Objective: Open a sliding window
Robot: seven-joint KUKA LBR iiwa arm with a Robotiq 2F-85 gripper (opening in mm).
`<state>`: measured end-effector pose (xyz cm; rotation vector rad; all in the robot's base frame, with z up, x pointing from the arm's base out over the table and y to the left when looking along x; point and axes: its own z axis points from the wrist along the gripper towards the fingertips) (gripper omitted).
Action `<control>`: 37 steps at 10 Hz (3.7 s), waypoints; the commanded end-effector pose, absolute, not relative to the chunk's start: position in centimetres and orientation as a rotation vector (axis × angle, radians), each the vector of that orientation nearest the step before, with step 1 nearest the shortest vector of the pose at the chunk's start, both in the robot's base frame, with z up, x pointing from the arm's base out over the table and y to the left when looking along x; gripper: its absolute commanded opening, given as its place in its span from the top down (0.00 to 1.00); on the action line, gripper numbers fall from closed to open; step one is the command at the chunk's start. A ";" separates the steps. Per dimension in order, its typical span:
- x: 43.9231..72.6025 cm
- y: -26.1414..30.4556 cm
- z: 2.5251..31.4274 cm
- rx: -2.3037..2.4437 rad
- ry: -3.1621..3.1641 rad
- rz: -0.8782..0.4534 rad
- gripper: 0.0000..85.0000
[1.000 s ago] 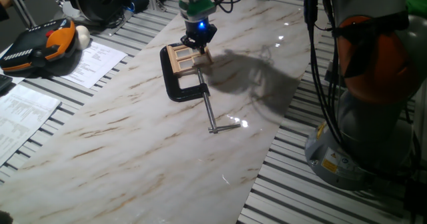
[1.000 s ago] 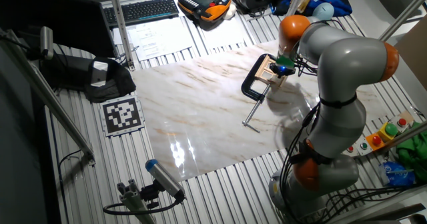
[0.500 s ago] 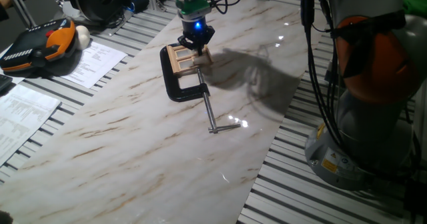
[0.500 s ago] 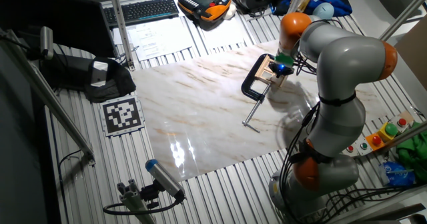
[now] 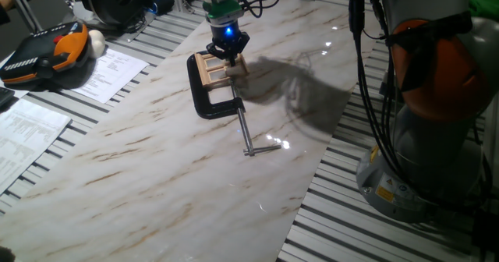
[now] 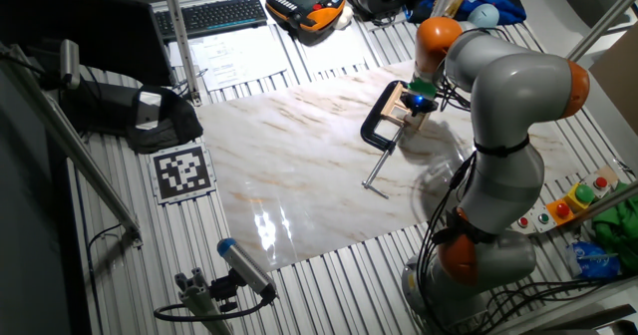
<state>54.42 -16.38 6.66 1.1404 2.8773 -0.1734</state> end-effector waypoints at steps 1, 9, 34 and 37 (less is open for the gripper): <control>54.5 -16.4 6.6 1.154 2.868 -0.171 1.00; 54.7 -16.1 5.7 1.167 2.873 -0.178 1.00; 54.9 -15.6 4.8 1.200 2.868 -0.179 1.00; 55.0 -15.5 4.7 1.202 2.868 -0.182 1.00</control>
